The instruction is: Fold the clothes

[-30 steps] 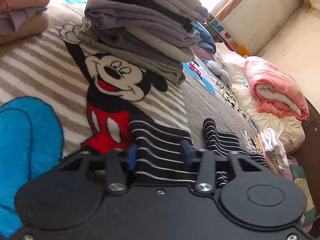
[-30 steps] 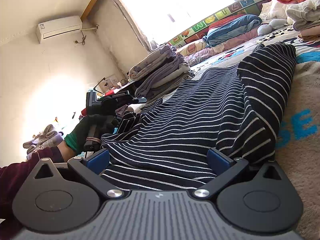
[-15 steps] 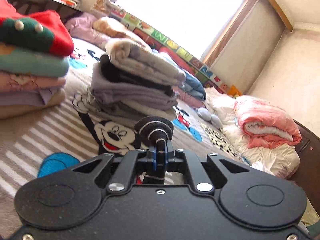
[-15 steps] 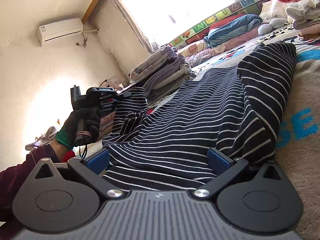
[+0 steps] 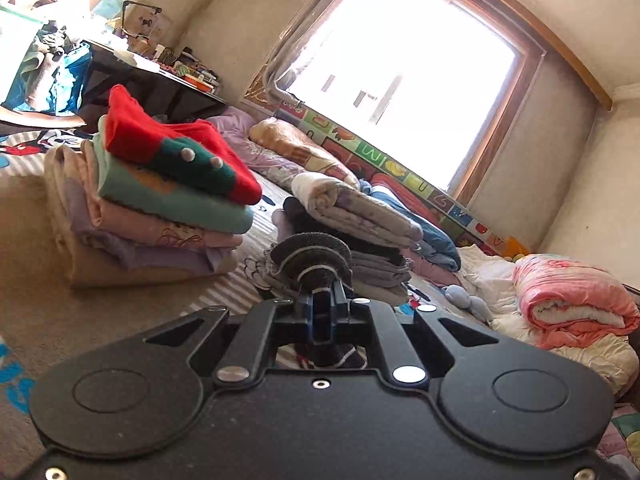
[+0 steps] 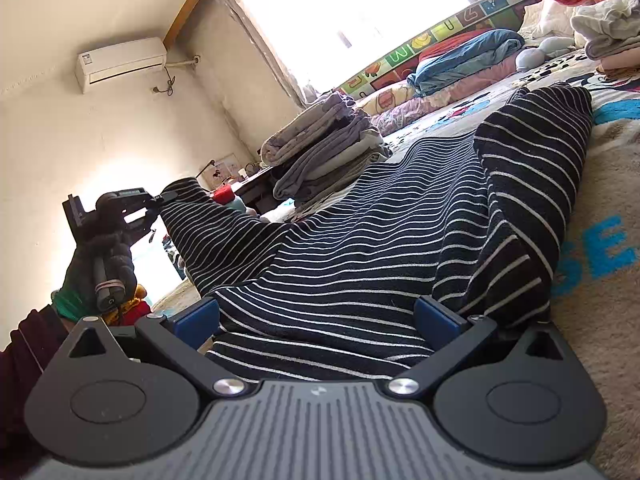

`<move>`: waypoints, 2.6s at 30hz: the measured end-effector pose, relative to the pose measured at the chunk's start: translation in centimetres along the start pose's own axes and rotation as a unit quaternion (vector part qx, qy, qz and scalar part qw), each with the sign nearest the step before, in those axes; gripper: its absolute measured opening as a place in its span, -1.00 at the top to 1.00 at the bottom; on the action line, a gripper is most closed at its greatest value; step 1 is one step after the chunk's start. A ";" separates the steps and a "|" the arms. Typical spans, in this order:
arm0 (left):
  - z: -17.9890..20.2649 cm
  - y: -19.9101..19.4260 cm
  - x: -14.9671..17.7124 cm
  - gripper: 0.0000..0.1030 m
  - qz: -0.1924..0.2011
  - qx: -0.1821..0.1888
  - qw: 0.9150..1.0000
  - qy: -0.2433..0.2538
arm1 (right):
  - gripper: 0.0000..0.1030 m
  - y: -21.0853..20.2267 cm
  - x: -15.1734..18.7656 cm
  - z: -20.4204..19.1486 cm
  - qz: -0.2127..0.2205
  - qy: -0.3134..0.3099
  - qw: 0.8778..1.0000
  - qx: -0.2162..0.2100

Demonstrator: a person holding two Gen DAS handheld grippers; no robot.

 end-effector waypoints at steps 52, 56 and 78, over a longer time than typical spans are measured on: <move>4.7 4.9 10.0 0.33 -0.181 0.004 0.952 0.246 | -1.00 -0.2 0.0 0.2 0.005 0.002 1.000 -0.007; 9.7 2.0 12.1 0.32 -0.209 0.085 0.930 0.289 | -1.00 -0.3 0.0 0.3 0.005 0.004 1.000 -0.009; 16.8 -8.9 24.3 0.33 -0.207 0.117 0.870 0.432 | -0.95 -0.2 0.4 -3.4 -0.021 -0.115 0.991 0.071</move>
Point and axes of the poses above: each gripper's, at about its wrist camera, not at the fingertips, and y roughly the way its jaws point, z to its right, x to its underside, the point moved 5 cm from there along y, roughly the way its jaws point, and after that the axes turned 5 degrees about z, right-handed, at the moved point
